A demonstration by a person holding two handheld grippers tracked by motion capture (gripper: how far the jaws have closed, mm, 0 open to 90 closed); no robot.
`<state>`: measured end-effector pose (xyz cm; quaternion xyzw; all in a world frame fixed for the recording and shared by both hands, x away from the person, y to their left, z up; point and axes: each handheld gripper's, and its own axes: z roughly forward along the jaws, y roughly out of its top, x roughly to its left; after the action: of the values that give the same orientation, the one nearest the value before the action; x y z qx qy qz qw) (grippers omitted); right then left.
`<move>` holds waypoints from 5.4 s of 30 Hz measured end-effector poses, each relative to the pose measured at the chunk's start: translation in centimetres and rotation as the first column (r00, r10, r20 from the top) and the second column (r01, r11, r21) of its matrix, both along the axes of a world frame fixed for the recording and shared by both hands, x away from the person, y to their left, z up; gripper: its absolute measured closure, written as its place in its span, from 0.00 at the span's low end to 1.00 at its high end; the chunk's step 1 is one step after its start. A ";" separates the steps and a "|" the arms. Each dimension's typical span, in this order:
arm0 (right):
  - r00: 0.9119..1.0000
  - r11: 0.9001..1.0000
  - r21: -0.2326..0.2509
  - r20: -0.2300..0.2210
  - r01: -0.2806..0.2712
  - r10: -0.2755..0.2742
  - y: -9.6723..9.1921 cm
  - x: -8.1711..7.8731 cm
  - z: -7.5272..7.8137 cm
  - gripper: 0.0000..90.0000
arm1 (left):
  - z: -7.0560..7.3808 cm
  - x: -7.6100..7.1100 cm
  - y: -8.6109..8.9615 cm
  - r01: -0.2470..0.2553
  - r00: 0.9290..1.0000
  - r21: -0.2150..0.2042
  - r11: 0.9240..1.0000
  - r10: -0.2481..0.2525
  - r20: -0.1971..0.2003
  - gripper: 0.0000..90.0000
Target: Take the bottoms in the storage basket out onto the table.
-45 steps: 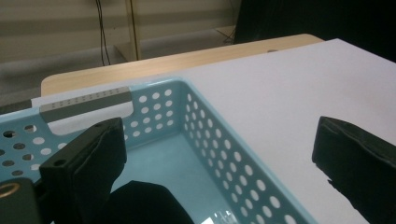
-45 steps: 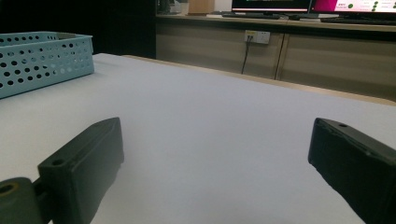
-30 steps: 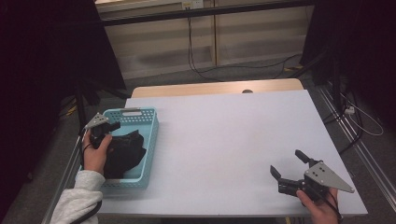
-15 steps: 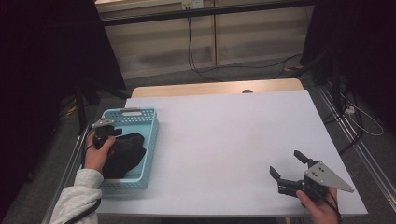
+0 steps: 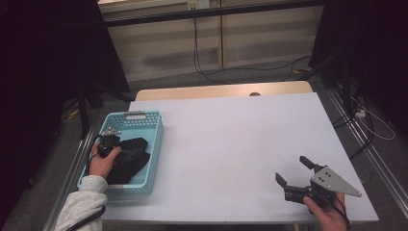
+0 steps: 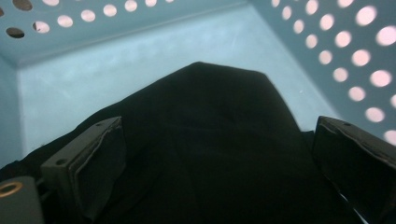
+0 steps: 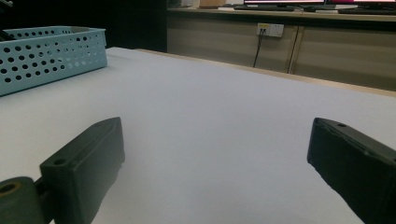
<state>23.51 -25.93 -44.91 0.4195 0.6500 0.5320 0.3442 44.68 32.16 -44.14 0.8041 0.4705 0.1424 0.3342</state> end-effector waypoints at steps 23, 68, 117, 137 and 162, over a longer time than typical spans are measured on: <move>1.000 1.000 -0.008 -0.001 -0.004 0.004 0.0 -0.1 0.0 0.04 | -1.4 0.0 -0.2 -0.011 0.999 0.098 0.995 0.015 -0.048 0.00; 1.000 1.000 -0.020 -0.004 -0.012 0.012 0.3 0.1 -0.1 0.04 | 1.2 1.8 -5.1 -0.038 0.992 -0.014 0.999 0.039 0.118 0.54; 1.000 0.999 -0.023 -0.001 -0.031 0.031 0.7 0.3 0.0 0.04 | -0.2 -0.7 -2.6 -0.058 0.989 0.062 0.996 0.066 -0.131 0.25; 0.999 0.999 -0.036 0.002 -0.032 0.032 0.7 0.3 0.0 0.04 | 0.5 0.5 -3.2 -0.075 0.983 0.024 0.997 0.078 -0.165 0.68; 1.000 0.999 -0.030 0.001 -0.025 0.025 0.5 0.3 0.0 0.04 | 6.6 1.9 -2.8 -0.142 0.980 -0.047 0.989 0.134 -0.145 0.84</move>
<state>23.80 -25.47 -44.93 0.4059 0.6628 0.5268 0.3443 46.56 29.32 -37.54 0.7677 0.5516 0.0941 0.3123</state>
